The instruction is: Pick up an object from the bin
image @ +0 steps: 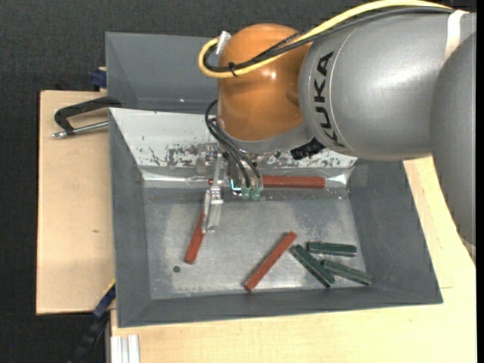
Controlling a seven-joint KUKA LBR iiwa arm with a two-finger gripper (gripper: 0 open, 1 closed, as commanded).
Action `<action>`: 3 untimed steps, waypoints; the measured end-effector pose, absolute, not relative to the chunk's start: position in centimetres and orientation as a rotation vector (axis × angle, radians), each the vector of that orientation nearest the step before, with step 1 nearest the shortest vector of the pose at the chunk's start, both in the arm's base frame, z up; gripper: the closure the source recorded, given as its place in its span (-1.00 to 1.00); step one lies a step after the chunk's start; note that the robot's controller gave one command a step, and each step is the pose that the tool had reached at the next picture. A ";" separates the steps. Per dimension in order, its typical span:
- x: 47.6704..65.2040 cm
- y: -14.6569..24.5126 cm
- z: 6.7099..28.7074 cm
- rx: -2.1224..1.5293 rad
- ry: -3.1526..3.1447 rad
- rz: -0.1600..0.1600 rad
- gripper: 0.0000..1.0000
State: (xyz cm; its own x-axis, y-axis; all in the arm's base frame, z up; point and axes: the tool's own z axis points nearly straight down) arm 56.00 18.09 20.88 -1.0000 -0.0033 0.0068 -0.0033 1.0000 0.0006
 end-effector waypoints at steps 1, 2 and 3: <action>56.2 18.0 21.3 0.002 -3.143 -0.003 -1.00; 56.4 17.9 18.9 0.136 -3.146 -0.004 -1.00; 55.6 16.9 13.0 0.372 -3.125 -0.003 -1.00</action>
Offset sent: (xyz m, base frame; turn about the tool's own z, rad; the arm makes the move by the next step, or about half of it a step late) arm 0.0050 -0.0105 -0.1388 -0.4360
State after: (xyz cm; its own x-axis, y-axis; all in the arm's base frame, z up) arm 55.65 16.93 12.96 -0.9721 -0.2345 -0.0057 -0.2346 0.9721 0.0012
